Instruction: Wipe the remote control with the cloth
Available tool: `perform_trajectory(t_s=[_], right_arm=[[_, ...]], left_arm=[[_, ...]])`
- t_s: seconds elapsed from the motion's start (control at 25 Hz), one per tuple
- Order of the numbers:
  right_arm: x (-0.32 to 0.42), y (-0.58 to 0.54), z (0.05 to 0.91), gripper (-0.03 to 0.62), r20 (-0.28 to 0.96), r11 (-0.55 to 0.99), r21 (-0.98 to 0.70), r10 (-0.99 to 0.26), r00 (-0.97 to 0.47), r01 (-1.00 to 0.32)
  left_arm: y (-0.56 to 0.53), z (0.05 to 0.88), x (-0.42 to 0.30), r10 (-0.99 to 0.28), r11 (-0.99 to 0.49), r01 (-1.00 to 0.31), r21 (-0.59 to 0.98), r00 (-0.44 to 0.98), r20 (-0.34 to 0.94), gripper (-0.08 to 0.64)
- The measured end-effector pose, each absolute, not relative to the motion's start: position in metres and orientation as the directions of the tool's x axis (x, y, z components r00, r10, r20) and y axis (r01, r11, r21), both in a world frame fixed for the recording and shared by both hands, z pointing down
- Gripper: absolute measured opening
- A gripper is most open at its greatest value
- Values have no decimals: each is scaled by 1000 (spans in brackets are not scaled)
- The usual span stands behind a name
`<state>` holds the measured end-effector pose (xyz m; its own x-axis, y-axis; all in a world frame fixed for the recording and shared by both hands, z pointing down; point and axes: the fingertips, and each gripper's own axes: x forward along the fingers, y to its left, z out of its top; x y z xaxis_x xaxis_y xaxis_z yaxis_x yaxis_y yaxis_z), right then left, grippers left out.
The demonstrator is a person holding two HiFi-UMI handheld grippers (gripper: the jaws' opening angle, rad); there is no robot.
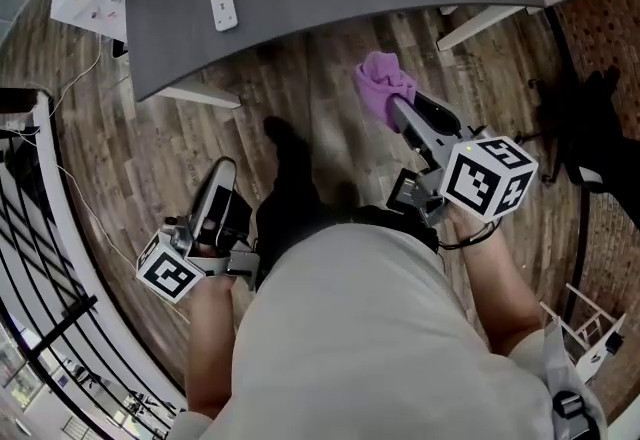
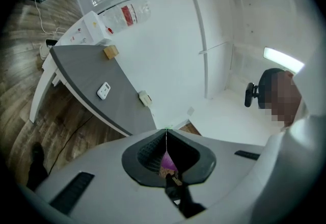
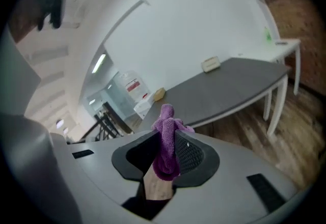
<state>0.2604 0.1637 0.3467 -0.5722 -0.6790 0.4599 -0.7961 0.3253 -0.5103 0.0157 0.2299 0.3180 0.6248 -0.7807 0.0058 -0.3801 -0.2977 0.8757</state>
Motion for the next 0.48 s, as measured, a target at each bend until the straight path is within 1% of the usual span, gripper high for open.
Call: perform_trajectory(t_s=[0.04,0.12,0.16,0.2,0.28,0.36,0.48], right_arm=[[265,173,349,100,454,266,-589,-673,-585,-763],[270,188,346,100,396,189,-727,-670,-628,-661],[272,193,341,100,369,173,-763,-675,-640,-622],[274,197,337,100,357,164,-775,-683,-637,-611],[279,204,326,100,371,170,-736,-708,-601,-655],[281,210,313,100,385,212,-661,-728,-568,-720],[274,213,296,100,379,266,-585,-746,-548,-767]], left_arm=[[240,316,21,-779,-300,-384,873,627,9,6],[258,311,28,-775,-309,-391,867,632,9,6],[264,309,29,-774,-313,-392,865,633,6,6],[269,306,29,-775,-316,-392,864,632,3,6],[278,301,28,-773,-325,-391,861,635,-4,6],[284,294,27,-763,-347,-386,855,647,-18,6],[284,284,25,-740,-386,-380,841,672,-37,6]])
